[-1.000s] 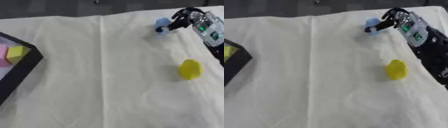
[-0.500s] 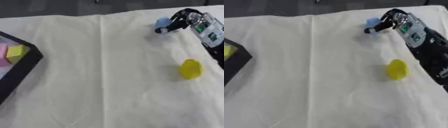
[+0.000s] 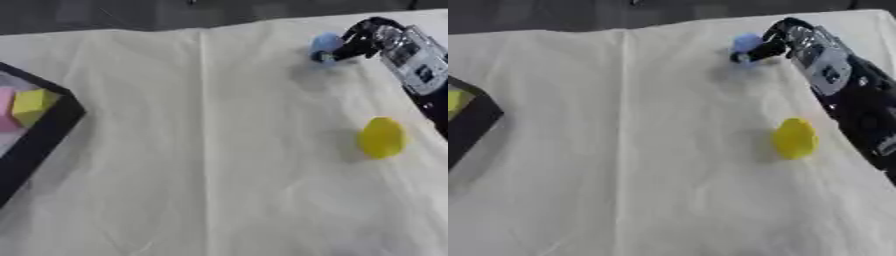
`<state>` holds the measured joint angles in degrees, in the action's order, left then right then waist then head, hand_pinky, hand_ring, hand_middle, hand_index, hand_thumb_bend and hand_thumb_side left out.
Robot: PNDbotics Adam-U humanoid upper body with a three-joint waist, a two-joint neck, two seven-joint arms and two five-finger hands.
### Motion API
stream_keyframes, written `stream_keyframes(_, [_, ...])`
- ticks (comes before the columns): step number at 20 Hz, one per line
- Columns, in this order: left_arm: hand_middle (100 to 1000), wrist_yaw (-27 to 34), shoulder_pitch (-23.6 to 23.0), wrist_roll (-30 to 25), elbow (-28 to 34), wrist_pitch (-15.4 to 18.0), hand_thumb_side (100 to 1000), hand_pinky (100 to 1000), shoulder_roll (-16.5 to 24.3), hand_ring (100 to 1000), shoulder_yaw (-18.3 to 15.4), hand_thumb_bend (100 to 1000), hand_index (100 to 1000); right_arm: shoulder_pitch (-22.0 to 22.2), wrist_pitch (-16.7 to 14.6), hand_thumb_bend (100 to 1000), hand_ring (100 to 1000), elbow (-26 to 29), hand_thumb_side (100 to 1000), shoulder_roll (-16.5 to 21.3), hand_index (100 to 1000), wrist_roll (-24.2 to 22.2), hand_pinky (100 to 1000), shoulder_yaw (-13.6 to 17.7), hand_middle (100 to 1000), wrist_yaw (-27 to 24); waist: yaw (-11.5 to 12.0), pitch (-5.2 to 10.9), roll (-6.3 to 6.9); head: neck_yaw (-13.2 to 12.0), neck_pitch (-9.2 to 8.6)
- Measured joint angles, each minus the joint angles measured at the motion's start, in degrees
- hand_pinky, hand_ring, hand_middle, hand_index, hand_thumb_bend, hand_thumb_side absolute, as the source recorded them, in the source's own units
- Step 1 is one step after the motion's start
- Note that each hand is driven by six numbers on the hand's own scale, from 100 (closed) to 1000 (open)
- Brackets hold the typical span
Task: Pick up the objects with one hand, pass them to the other hand, and then place them into the box on the other side of the table.
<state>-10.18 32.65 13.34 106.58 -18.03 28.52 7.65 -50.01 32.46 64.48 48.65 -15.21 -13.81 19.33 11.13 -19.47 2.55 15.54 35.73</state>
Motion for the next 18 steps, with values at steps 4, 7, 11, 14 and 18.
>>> stream_keyframes(4, [585, 0.0, -0.23, 0.01, 0.0, 0.0, 431, 724, -0.35, 651, -0.01, 106, 699, 0.12, 0.84, 504, 752, -0.21, 465, -0.02, 791, 1.18, 756, 0.0, 710, -1.76, 0.08, -0.02, 0.0, 0.13, -0.01])
stream_keyframes(7, [585, 0.0, -0.34, 0.04, 0.0, 0.03, 432, 724, -0.39, 651, -0.01, 105, 699, 0.15, 1.11, 529, 744, -0.22, 425, -0.11, 783, 2.0, 751, 0.0, 699, -3.11, 0.18, -0.06, 0.0, 0.14, -0.01])
stream_keyframes(11, [585, 0.0, -0.36, 0.07, 0.0, 0.05, 435, 724, -0.4, 651, -0.01, 103, 699, 0.41, 1.35, 525, 721, -0.22, 376, -0.35, 766, 3.38, 738, 0.0, 677, -4.97, 0.22, -0.22, 0.0, 0.14, -0.01])
stream_keyframes(14, [585, 0.0, -0.4, 0.08, -0.01, 0.04, 436, 725, -0.4, 651, -0.02, 102, 699, 0.55, 1.53, 536, 702, -0.22, 329, -0.44, 752, 4.84, 731, 0.0, 660, -6.34, 0.27, -0.32, 0.0, 0.14, -0.02])
stream_keyframes(18, [585, 0.0, -0.4, 0.12, -0.01, 0.03, 437, 725, -0.41, 651, -0.02, 100, 699, 0.6, 1.82, 526, 681, -0.22, 276, -0.45, 736, 7.16, 721, 0.01, 640, -8.4, 0.32, -0.36, 0.0, 0.14, -0.02])
